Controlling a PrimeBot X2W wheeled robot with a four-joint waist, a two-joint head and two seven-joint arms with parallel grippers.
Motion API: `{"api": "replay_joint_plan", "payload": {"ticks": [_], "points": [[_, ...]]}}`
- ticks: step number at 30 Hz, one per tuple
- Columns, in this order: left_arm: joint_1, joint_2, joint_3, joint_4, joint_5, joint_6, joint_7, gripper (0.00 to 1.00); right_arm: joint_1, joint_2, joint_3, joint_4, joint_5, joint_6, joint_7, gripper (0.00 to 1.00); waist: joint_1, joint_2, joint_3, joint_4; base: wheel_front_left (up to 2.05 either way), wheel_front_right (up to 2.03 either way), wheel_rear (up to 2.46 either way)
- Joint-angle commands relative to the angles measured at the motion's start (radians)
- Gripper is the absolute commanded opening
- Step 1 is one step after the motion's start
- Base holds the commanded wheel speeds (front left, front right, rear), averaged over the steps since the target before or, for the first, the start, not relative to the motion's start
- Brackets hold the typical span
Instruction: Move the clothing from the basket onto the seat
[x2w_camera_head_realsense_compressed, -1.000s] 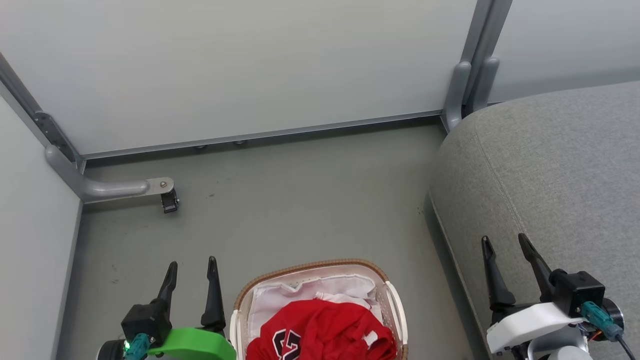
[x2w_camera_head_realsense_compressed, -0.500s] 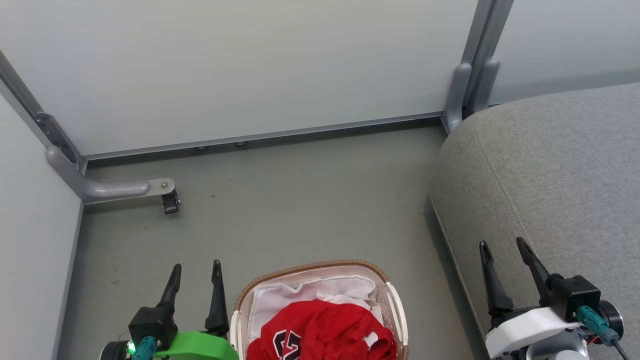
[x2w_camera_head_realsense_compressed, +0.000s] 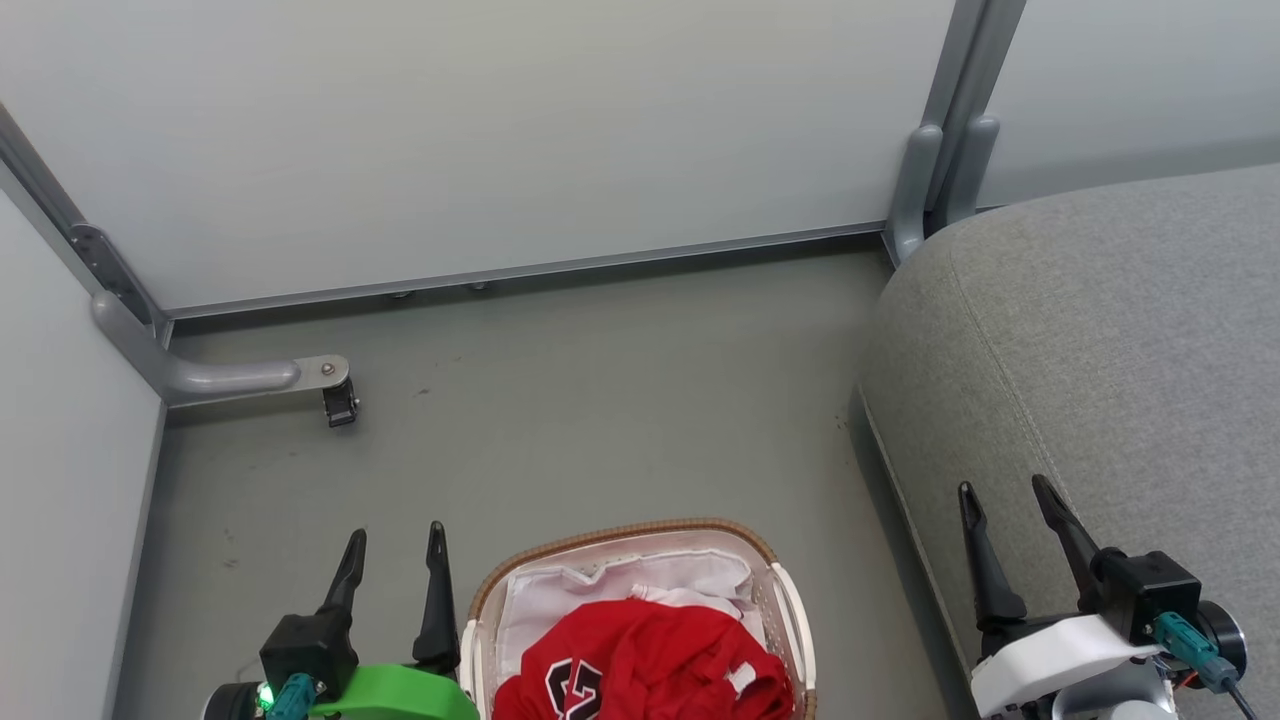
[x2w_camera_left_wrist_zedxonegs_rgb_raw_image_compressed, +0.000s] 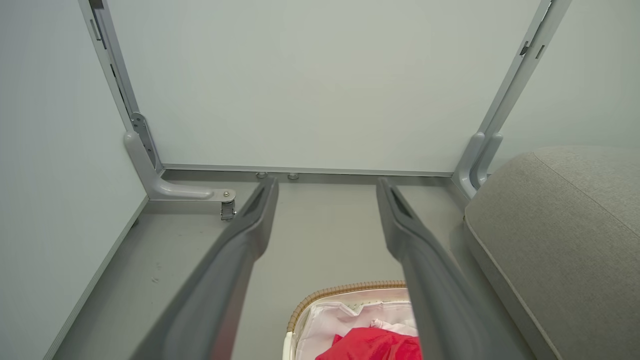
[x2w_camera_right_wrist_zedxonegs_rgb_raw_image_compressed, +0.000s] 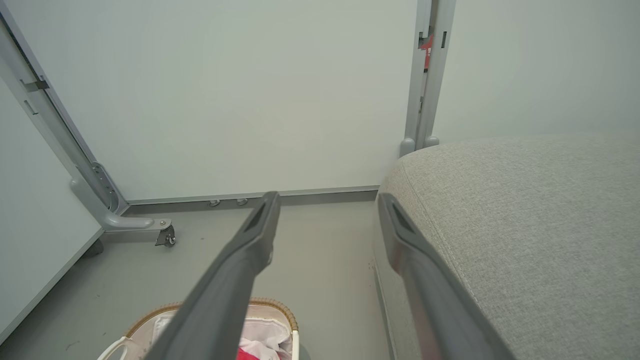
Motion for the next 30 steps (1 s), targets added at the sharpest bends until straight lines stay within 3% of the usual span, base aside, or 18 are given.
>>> {"api": "replay_joint_plan", "payload": {"ticks": [1, 7, 14, 23, 30], "points": [[0.011, 0.006, -0.001, 0.002, -0.006, 0.000, -0.004, 1.00, 0.010, -0.006, -0.002, -0.002, 0.002, 0.000, -0.005, 1.00, 0.0000, 0.0000, 0.002, 0.000, 0.00, 0.00, 0.00], [-0.020, 0.006, -0.028, 0.012, -0.006, -0.009, -0.004, 1.00, -0.010, -0.006, -0.007, -0.017, -0.009, 0.000, -0.005, 1.00, 0.0000, 0.0000, 0.037, -0.001, 0.00, 0.00, 0.00], [-0.164, 0.006, -0.103, 0.121, -0.002, -0.024, -0.003, 1.00, -0.081, -0.006, -0.051, -0.051, -0.023, 0.000, -0.005, 1.00, 0.0000, 0.0000, 0.164, -0.021, 0.00, 0.00, 0.00], [-0.468, 0.006, -0.308, 0.447, 0.001, -0.050, -0.003, 1.00, -0.239, -0.004, -0.083, -0.105, -0.015, 0.000, -0.005, 1.00, 0.0000, 0.0000, 0.415, -0.107, 0.00, 0.00, 0.00], [-0.668, 0.007, -0.462, 0.695, 0.036, -0.083, 0.021, 1.00, -0.357, -0.004, -0.034, -0.146, 0.023, 0.000, -0.005, 1.00, 0.0000, 0.0000, 0.609, -0.198, 0.00, 0.00, 0.00]]}}
